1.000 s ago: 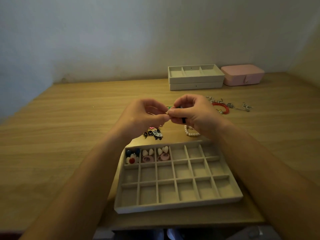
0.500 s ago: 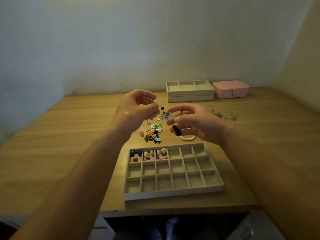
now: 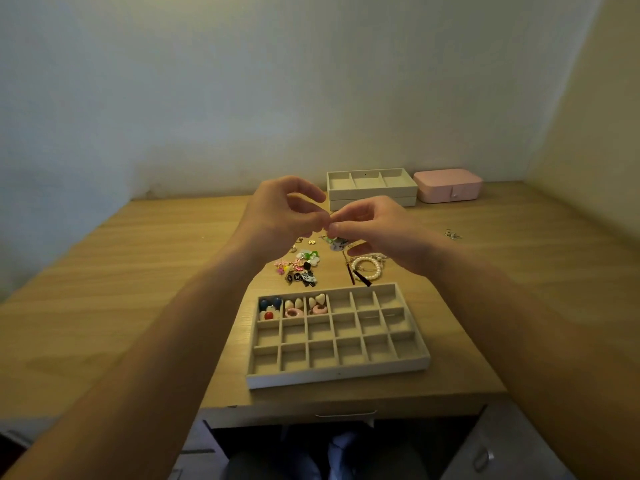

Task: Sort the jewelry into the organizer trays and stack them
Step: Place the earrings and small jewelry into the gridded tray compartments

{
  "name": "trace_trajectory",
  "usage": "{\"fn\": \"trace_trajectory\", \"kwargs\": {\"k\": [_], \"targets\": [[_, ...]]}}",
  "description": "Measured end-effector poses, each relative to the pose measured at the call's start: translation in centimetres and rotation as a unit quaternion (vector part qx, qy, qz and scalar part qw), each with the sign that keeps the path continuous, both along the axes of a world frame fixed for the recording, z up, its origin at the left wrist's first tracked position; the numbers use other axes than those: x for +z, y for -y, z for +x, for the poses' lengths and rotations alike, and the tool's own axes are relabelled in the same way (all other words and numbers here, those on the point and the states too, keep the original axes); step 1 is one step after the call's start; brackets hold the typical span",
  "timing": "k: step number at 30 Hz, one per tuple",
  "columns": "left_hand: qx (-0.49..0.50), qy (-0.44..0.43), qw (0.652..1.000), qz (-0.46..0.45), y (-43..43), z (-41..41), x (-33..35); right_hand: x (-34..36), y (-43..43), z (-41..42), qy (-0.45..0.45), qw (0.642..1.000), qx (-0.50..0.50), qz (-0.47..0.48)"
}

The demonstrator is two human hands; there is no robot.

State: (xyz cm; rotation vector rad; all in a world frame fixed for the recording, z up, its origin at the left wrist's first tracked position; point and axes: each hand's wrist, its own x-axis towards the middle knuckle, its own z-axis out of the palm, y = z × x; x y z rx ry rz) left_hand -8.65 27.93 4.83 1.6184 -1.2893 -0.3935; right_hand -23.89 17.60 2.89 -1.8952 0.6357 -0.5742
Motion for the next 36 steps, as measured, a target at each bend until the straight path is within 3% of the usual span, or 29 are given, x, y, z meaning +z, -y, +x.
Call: {"fn": "trace_trajectory", "kwargs": {"k": [4, 6, 8, 11, 15, 20, 26, 30, 33, 36], "targets": [[0.001, 0.021, 1.0, 0.005, 0.2, -0.3, -0.8, -0.2, -0.2, -0.5, -0.015, 1.0, 0.004, 0.011], [-0.002, -0.01, 1.0, 0.006, 0.3, -0.4, -1.5, -0.4, -0.2, -0.7, -0.007, 1.0, -0.002, 0.023], [-0.023, -0.098, 0.994, 0.041, 0.4, -0.4, -2.4, -0.5, 0.0, -0.8, 0.01, 0.999, -0.008, 0.042], [-0.088, -0.257, 0.954, 0.13, 0.5, -0.7, -3.9, -0.7, 0.2, -0.7, 0.049, 0.996, -0.018, 0.073], [-0.154, -0.362, 0.907, 0.149, 0.4, -1.5, -5.5, -0.7, 0.5, -0.6, 0.091, 0.99, -0.035, 0.1], [-0.194, -0.386, 0.889, 0.151, 0.3, -1.8, -6.2, -1.0, 0.9, -0.4, 0.102, 0.986, -0.059, 0.119], [-0.161, -0.425, 0.884, 0.106, 0.3, -1.8, -6.9, -1.6, 1.6, -0.5, 0.087, 0.987, -0.083, 0.109], [-0.105, -0.331, 0.932, 0.106, 0.4, -1.2, -7.7, -2.2, 2.2, -0.4, 0.06, 0.988, -0.107, 0.098], [-0.072, -0.186, 0.974, 0.106, 0.6, -0.5, -8.5, -3.0, 2.7, -0.7, 0.018, 0.991, -0.101, 0.088], [-0.042, -0.015, 0.993, 0.107, 0.8, -0.2, -8.9, -3.8, 2.9, -1.1, -0.012, 0.993, -0.077, 0.094]]}}
